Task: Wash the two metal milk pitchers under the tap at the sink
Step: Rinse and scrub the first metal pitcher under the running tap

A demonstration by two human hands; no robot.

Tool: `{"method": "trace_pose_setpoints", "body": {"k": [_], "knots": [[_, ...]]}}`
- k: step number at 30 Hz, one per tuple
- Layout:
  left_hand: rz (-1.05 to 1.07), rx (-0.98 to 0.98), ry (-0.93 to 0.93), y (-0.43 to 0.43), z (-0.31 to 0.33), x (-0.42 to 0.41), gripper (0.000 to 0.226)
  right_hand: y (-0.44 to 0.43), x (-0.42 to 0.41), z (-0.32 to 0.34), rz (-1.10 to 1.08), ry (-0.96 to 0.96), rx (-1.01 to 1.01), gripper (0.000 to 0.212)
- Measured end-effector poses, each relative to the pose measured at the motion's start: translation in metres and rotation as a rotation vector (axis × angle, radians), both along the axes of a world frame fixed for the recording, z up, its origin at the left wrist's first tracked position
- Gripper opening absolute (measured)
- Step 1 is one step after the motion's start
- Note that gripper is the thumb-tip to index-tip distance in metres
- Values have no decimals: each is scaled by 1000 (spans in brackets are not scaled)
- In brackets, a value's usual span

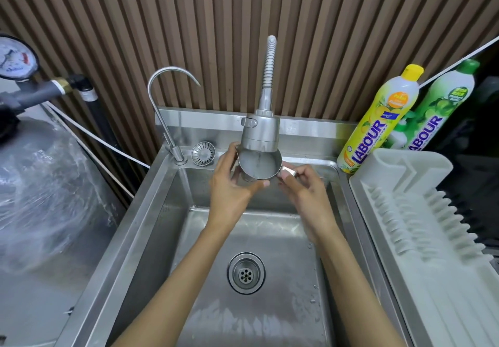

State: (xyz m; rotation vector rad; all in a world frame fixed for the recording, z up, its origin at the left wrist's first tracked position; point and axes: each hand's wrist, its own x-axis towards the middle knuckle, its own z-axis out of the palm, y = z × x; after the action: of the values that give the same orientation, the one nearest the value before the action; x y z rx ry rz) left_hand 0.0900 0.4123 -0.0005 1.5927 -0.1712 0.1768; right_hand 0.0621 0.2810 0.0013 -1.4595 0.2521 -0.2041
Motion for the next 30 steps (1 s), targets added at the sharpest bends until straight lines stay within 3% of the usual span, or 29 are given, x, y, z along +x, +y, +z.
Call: {"method": "trace_pose_setpoints", "body": {"k": [3, 6, 12, 13, 16, 18, 20, 22, 25, 30], "knots": [[112, 154, -151, 3, 6, -7, 79, 9, 2, -5, 85, -17, 204, 16], [184, 251, -198, 4, 9, -18, 85, 11, -4, -6, 81, -7, 170, 14], [254, 426, 31, 5, 5, -31, 115, 2, -17, 7, 3, 112, -50, 24], [219, 422, 85, 5, 5, -32, 109, -1, -18, 9, -17, 120, -125, 25], [37, 280, 187, 4, 1, -29, 48, -8, -21, 16, -114, 83, -484, 25], [-101, 132, 250, 4, -6, -22, 42, -7, -22, 20, -156, 45, -731, 26], [-163, -16, 273, 0, -9, -16, 49, -3, -21, 24, -174, 19, -813, 21], [-150, -125, 231, -6, -8, -9, 58, -1, -17, 22, -171, -34, -674, 13], [-53, -186, 111, -12, -4, 1, 81, 0, -9, 12, -59, -98, -229, 15], [61, 1, -139, 0, 4, -5, 73, 4, -2, -7, 113, -119, 220, 16]]}}
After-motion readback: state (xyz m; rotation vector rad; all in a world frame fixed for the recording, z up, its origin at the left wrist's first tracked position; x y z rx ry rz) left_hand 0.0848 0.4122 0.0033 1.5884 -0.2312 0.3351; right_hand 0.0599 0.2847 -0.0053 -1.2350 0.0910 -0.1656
